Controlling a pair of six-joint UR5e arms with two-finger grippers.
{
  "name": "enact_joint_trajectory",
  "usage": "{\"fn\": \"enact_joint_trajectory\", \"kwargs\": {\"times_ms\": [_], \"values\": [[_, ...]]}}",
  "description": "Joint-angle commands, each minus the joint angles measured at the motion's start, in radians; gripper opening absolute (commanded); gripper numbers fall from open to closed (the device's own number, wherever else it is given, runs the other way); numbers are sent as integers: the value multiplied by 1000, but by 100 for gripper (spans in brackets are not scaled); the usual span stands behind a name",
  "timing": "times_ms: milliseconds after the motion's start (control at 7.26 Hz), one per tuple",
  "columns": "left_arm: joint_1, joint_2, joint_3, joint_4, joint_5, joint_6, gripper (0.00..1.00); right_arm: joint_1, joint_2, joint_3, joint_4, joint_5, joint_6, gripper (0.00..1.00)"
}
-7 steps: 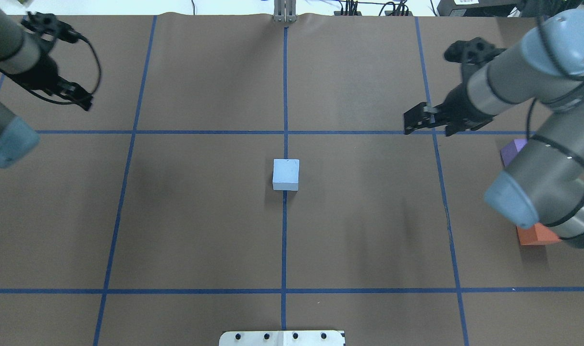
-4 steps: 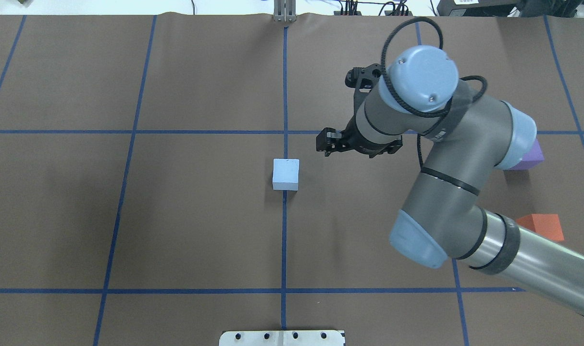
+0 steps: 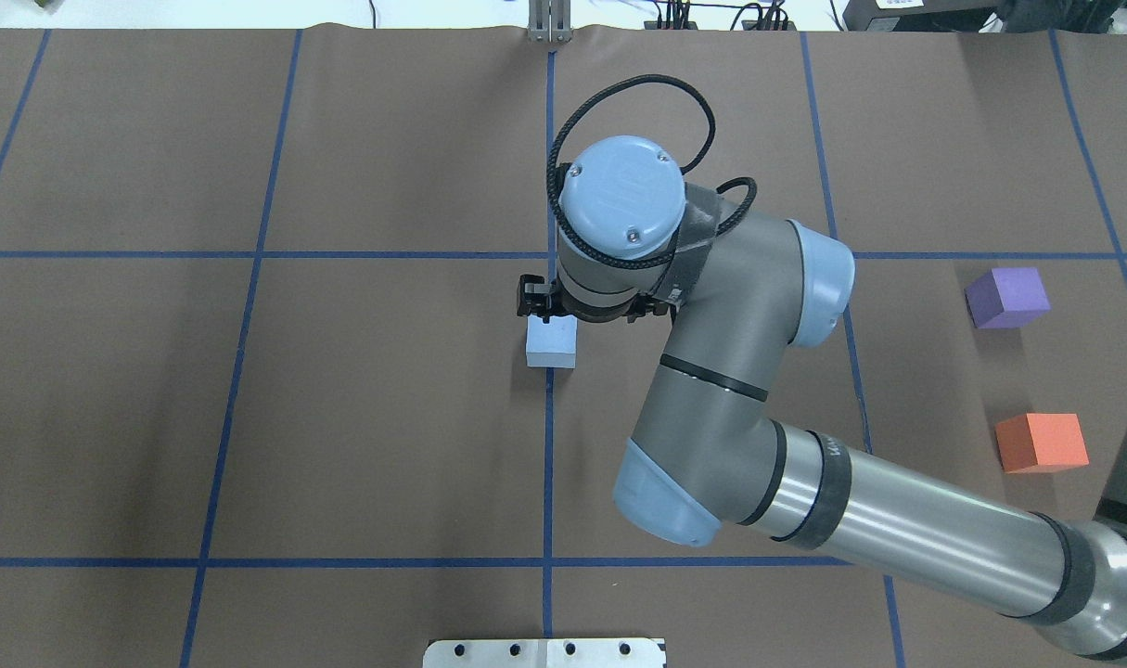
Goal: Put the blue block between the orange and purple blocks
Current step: 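Grasp the centered light-blue cube with the right gripper while the left arm withdraws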
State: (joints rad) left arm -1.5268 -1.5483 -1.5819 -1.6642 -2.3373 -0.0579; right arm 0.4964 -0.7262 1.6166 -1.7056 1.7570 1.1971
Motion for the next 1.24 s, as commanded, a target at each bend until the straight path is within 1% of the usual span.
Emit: {"fn": "enact_joint_trajectory", "kwargs": {"times_ms": [0, 138, 688, 826, 964, 1101], "values": [[-4, 16, -15, 4, -8, 12, 100, -13, 28, -136, 131, -16, 7, 100], [-4, 16, -15, 4, -10, 12, 100, -15, 33, -162, 148, -16, 10, 100], [-1, 27, -17, -5, -10, 12, 100, -25, 31, -201, 149, -24, 10, 100], [-1, 27, -17, -5, -10, 12, 100, -27, 33, -216, 152, -33, 9, 98], [-1, 27, -17, -6, -10, 12, 100, -29, 31, -221, 155, -39, 7, 96], [-1, 27, -18, -6, -10, 12, 100, -36, 28, -249, 217, -68, 10, 88]]}}
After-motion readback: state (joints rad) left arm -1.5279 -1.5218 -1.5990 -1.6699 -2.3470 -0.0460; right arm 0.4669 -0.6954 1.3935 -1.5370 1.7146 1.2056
